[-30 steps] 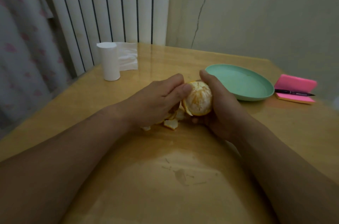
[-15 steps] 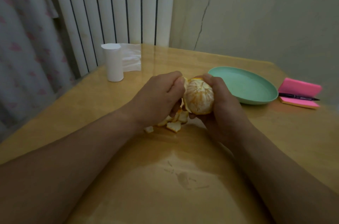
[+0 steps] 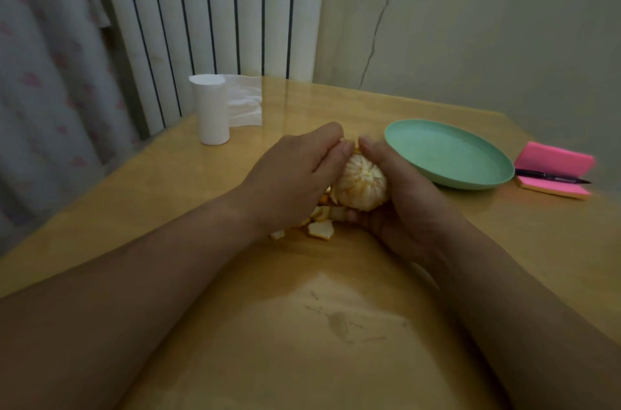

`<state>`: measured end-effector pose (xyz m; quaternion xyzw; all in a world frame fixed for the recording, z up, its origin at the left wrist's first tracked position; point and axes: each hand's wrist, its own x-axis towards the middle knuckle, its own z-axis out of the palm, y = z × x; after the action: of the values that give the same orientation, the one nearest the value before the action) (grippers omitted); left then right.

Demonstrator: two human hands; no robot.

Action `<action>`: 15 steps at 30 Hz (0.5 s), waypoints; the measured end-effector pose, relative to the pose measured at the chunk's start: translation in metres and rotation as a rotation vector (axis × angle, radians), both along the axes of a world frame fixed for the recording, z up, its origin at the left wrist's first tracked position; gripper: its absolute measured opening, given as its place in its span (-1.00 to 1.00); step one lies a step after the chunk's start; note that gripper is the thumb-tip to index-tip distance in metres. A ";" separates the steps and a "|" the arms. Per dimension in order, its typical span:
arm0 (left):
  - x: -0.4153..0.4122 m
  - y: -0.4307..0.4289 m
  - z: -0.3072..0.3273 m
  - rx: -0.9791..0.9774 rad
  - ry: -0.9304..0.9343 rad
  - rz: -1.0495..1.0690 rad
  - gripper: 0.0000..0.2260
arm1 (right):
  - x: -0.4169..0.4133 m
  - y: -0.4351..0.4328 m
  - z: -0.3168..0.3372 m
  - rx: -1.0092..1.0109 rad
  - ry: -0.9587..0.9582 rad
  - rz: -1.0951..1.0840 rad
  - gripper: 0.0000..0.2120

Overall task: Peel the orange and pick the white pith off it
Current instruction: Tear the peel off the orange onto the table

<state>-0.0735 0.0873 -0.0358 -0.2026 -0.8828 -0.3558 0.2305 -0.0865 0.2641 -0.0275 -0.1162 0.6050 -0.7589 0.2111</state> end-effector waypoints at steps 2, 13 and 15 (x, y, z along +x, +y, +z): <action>0.000 0.006 -0.001 0.114 0.005 0.005 -0.72 | 0.001 -0.002 0.000 -0.077 0.000 -0.028 -0.74; -0.004 -0.011 0.012 0.154 -0.409 0.082 -0.79 | -0.012 0.010 -0.003 -0.271 -0.030 -0.100 -0.73; -0.004 -0.009 0.007 -0.076 -0.316 0.094 -0.85 | -0.014 0.009 -0.006 -0.233 -0.039 -0.115 -0.73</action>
<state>-0.0777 0.0782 -0.0290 -0.1113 -0.9292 -0.3386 0.0975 -0.1001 0.2734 -0.0334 -0.0902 0.5140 -0.8371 0.1640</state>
